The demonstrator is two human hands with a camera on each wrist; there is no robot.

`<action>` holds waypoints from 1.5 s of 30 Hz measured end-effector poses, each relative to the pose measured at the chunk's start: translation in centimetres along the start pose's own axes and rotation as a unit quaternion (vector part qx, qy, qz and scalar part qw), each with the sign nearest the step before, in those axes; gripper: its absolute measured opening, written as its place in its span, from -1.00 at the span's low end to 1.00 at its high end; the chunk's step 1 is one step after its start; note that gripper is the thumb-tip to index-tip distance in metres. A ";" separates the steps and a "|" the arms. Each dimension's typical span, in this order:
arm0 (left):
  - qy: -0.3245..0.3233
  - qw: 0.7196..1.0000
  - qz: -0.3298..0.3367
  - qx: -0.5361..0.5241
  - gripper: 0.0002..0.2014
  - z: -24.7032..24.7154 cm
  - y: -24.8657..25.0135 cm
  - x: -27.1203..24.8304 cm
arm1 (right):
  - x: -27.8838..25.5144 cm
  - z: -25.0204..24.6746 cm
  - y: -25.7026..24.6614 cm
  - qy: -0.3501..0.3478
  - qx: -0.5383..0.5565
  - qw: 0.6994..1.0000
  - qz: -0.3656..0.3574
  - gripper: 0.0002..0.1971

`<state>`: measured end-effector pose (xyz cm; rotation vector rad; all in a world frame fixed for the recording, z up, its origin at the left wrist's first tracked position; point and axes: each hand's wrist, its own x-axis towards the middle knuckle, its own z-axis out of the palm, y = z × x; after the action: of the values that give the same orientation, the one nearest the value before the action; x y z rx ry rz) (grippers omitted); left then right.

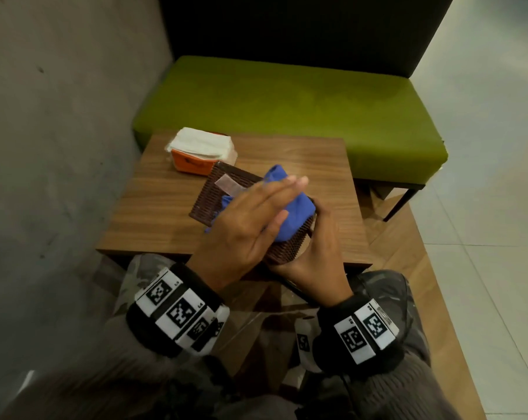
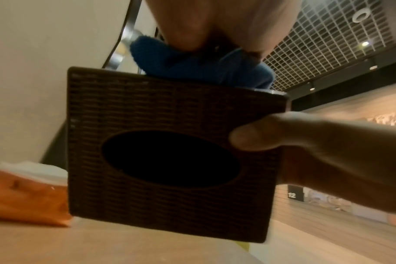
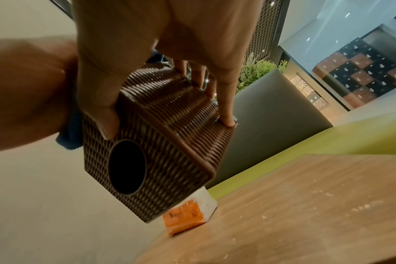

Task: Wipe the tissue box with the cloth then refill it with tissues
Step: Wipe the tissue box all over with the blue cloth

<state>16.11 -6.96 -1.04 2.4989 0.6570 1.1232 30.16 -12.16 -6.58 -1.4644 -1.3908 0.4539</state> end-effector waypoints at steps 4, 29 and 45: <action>0.093 0.989 -0.113 0.007 -0.61 -0.7 -1.7 0.3 | -0.3 0.3 0.0 0.002 -0.016 1.000 -0.022 -0.02; 0.023 0.996 -0.029 0.077 -0.66 0.5 0.0 -0.5 | -0.2 0.0 -0.1 0.010 -0.014 1.000 -0.015 -0.05; 0.003 0.996 0.016 0.091 -0.65 0.5 0.0 -2.3 | -0.2 0.0 0.5 -0.005 -0.007 1.000 0.027 -0.03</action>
<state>15.17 -8.26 -2.80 2.6666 0.7547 1.1292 30.40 -12.22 -7.04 -1.5161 -1.3667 0.4881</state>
